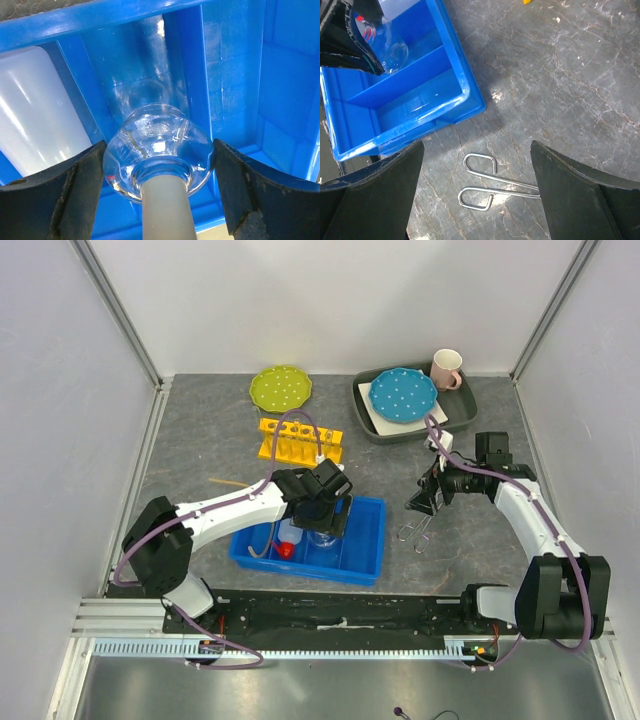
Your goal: Organize the chemistry lab equipment
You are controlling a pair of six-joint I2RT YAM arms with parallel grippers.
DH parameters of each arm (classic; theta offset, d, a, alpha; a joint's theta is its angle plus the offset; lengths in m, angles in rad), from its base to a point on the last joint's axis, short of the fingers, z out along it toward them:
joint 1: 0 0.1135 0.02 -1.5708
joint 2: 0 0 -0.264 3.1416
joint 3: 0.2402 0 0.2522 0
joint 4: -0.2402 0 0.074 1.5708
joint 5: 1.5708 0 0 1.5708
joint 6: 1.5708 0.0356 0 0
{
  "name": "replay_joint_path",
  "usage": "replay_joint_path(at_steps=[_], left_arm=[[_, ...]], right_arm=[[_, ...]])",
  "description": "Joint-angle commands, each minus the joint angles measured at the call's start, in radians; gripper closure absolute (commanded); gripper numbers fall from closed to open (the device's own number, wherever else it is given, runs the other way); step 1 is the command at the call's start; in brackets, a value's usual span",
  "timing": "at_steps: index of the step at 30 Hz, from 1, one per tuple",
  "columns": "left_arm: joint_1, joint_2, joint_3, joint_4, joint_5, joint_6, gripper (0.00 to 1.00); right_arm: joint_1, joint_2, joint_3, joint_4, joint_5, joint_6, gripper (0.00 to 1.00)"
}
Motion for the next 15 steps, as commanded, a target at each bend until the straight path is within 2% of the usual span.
replay_joint_path(at_steps=[1, 15], left_arm=[[-0.009, -0.008, 0.013, 0.075, 0.007, 0.065, 0.10], [-0.009, -0.063, 0.033, 0.079, -0.020, 0.081, 0.04]], right_arm=[[-0.002, 0.024, 0.057, -0.072, 0.000, -0.095, 0.05], [-0.002, 0.054, 0.132, -0.236, 0.054, -0.251, 0.05]])
